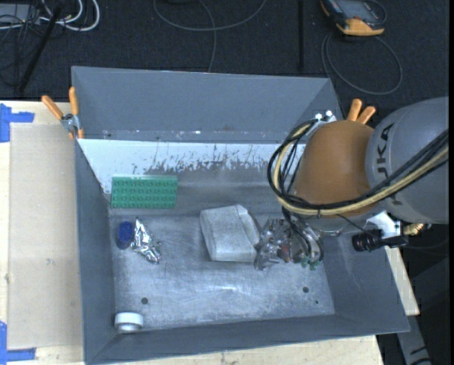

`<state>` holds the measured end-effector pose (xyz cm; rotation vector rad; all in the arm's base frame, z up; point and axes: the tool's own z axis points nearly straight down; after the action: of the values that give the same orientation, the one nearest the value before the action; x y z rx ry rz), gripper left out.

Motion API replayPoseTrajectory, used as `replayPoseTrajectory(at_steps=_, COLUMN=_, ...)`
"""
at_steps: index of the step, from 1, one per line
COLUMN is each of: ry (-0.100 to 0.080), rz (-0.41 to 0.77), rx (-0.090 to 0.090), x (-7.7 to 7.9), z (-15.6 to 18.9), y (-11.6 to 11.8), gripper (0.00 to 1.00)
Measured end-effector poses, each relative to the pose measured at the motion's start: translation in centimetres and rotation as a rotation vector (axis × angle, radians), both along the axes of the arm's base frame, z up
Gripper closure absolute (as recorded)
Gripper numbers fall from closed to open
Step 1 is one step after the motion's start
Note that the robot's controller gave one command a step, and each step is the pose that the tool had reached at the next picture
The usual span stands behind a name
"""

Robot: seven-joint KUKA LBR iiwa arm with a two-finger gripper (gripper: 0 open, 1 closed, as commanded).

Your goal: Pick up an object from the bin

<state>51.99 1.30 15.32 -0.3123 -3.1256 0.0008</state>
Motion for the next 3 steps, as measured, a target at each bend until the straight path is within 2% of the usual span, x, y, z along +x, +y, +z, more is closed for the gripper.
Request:
replayPoseTrajectory(at_steps=1, ry=0.005, rz=0.006, rx=0.000, x=0.7, z=-2.1, y=0.6, gripper=1.00)
replayPoseTrajectory(at_steps=2, ry=0.002, rz=-0.021, rx=0.001, x=0.7, z=-1.8, y=0.6, gripper=1.00)
replayPoseTrajectory(at_steps=3, ry=-0.003, rz=0.212, rx=0.000, x=1.4, z=1.8, y=1.1, gripper=1.00)
